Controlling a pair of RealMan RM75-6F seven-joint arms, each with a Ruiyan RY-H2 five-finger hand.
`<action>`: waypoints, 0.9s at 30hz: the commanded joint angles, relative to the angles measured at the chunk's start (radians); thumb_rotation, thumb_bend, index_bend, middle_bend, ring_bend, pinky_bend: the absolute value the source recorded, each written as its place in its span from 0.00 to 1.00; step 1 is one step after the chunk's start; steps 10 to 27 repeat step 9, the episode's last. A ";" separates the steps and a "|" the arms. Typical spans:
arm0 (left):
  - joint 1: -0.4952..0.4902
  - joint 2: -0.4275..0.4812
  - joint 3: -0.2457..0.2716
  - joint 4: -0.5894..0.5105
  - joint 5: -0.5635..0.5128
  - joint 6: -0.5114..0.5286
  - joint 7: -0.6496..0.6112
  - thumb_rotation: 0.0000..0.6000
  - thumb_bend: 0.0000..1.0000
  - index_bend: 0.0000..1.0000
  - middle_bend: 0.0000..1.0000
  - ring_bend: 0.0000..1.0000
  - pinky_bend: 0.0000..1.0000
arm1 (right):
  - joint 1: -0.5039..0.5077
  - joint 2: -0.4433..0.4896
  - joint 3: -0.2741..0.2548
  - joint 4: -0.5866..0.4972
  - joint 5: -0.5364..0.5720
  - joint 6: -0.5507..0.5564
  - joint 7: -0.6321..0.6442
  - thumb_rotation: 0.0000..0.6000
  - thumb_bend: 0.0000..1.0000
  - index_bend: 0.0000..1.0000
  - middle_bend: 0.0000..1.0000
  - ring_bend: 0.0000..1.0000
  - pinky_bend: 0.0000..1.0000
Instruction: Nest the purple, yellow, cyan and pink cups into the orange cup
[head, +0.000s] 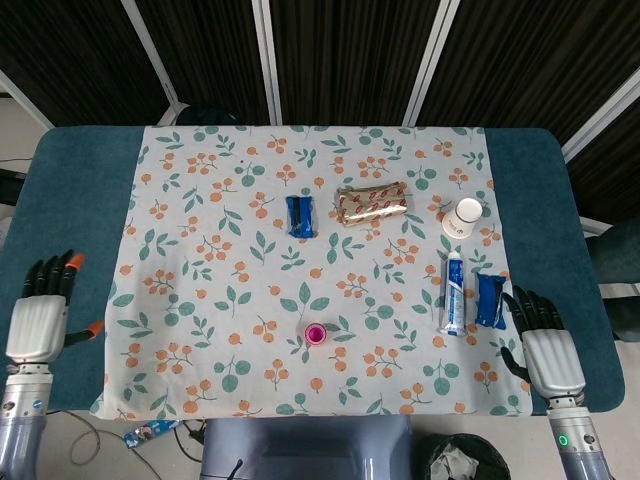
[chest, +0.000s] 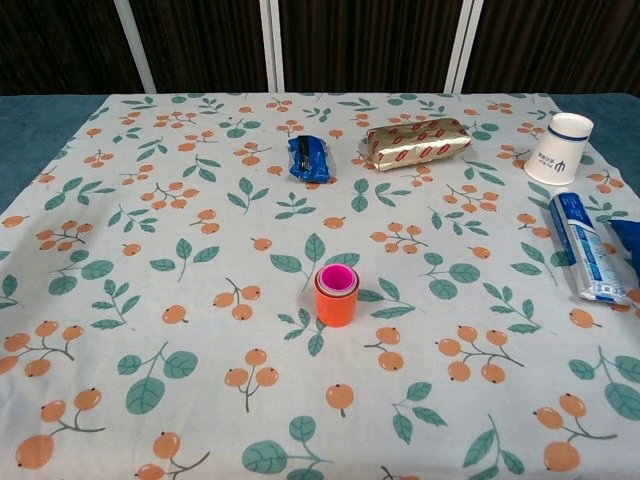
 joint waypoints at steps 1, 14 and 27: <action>0.035 0.017 -0.009 0.019 0.042 0.035 -0.038 1.00 0.08 0.06 0.01 0.00 0.01 | 0.000 0.002 -0.002 0.013 -0.017 0.010 0.018 1.00 0.41 0.05 0.00 0.01 0.10; 0.078 0.070 -0.033 -0.029 0.026 0.029 -0.049 1.00 0.08 0.08 0.01 0.00 0.01 | -0.003 0.018 -0.009 0.024 -0.040 0.018 0.055 1.00 0.41 0.05 0.00 0.01 0.10; 0.078 0.070 -0.033 -0.029 0.026 0.029 -0.049 1.00 0.08 0.08 0.01 0.00 0.01 | -0.003 0.018 -0.009 0.024 -0.040 0.018 0.055 1.00 0.41 0.05 0.00 0.01 0.10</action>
